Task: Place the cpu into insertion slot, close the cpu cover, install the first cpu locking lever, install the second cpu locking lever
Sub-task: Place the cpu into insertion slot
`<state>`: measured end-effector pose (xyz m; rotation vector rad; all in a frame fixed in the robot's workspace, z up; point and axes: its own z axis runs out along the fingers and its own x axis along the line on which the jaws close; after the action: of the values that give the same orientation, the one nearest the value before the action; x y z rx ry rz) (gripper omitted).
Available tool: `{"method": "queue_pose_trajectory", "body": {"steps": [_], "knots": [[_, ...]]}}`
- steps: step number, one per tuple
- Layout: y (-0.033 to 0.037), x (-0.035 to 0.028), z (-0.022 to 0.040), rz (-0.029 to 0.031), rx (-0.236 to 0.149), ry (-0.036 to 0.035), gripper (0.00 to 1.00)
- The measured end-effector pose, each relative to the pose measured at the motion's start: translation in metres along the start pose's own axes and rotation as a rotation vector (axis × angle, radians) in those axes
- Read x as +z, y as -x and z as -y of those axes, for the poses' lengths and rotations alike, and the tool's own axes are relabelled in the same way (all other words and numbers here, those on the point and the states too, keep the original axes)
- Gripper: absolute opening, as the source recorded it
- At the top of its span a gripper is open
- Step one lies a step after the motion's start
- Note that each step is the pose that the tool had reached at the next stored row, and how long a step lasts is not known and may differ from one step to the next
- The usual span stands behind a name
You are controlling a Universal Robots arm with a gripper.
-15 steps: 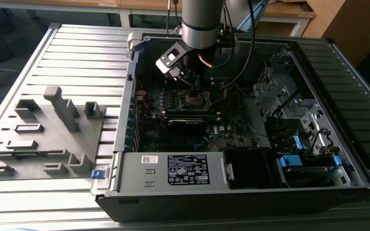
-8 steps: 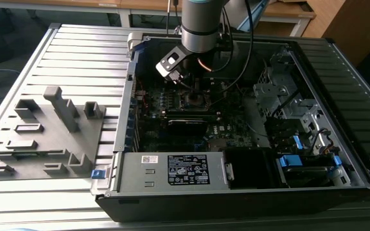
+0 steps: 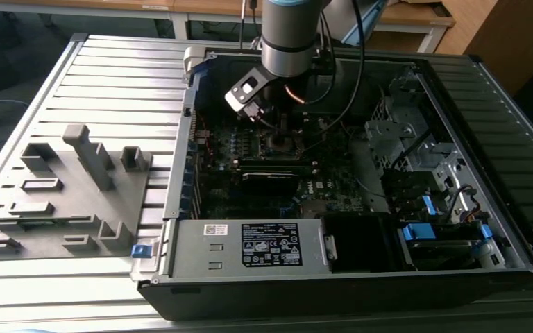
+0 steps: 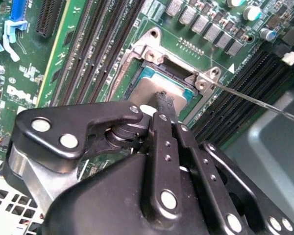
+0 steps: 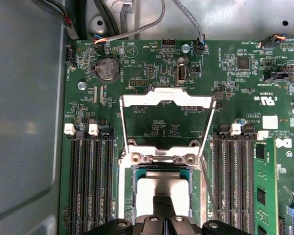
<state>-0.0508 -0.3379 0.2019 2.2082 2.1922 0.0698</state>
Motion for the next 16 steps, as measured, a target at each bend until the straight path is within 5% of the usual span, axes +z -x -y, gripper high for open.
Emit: {"method": "queue_pose_trajectory", "body": {"steps": [16], "knots": [[-0.0003,0.0019,-0.0001,-0.0022,0.0,0.0013,0.11]]}}
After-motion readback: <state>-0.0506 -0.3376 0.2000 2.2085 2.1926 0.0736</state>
